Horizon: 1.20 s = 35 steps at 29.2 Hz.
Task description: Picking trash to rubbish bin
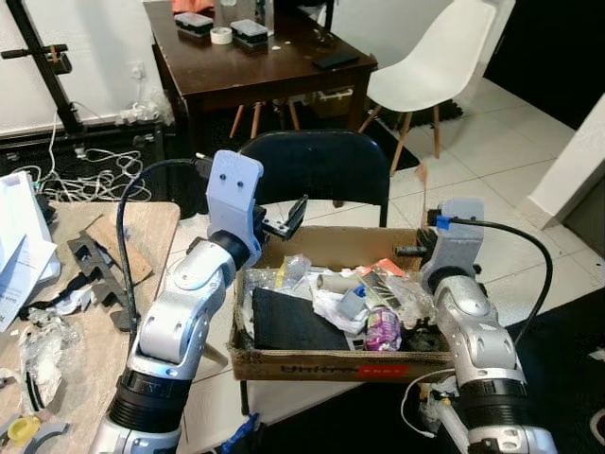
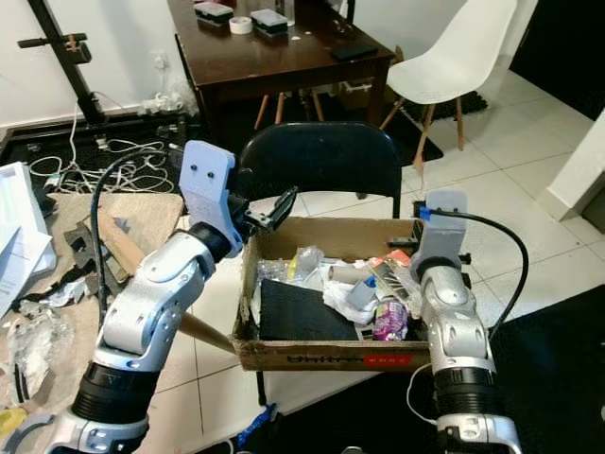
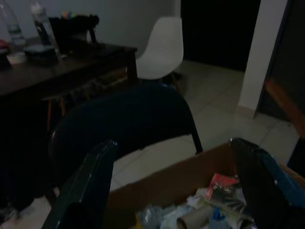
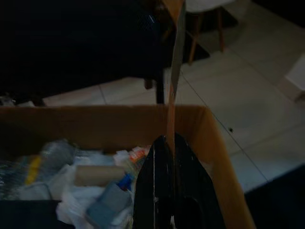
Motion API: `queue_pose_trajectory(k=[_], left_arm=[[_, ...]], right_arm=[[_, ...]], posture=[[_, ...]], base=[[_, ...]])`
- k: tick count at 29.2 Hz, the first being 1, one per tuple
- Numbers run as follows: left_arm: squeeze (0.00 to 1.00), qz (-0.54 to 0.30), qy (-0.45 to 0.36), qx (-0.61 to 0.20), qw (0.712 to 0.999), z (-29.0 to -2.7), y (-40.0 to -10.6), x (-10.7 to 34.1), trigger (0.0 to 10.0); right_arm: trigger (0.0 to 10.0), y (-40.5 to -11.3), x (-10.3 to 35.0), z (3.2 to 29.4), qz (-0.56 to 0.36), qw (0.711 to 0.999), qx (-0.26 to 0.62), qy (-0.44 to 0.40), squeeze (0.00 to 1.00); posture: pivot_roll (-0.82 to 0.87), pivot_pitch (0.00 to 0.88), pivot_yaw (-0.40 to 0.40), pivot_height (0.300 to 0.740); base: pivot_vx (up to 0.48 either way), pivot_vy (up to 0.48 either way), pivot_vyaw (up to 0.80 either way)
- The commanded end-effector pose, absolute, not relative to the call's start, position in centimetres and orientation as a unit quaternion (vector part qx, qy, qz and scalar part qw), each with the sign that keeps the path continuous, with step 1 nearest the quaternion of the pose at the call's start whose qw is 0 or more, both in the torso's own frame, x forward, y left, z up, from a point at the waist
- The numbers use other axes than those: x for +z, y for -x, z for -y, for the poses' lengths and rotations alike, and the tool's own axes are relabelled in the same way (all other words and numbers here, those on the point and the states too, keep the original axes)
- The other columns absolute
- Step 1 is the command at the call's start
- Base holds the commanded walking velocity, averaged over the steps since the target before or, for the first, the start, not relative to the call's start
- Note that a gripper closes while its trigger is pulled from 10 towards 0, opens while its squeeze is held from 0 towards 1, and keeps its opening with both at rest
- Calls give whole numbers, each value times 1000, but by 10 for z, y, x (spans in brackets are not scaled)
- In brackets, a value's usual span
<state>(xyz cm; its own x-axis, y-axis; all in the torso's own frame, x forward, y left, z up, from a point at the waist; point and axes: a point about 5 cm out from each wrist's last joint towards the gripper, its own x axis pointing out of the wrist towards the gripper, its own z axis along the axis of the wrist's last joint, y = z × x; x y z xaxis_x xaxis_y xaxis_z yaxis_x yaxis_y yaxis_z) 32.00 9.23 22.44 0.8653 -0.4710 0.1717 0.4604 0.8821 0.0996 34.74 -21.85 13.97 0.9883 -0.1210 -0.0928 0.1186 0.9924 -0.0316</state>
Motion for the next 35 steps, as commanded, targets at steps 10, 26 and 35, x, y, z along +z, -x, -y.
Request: queue_pose_trajectory(k=[10, 26, 35], left_arm=[[0, 58, -87, -297, 949, -75, -329, 208, 10000], [0, 42, -124, -394, 910, -58, -320, 192, 10000], [0, 63, -107, -323, 938, -71, -329, 198, 10000]], right_arm=[[10000, -362, 139, 233, -45, 997, -65, 5, 0], [10000, -369, 134, 225, -46, 999, -13, 14, 1000], [10000, -375, 160, 221, 26, 999, -34, -4, 0]], posture=[[29, 179, 58, 740], [31, 184, 70, 740], [20, 152, 59, 740]], base=[[0, 0, 0], [0, 0, 0], [0, 0, 0]])
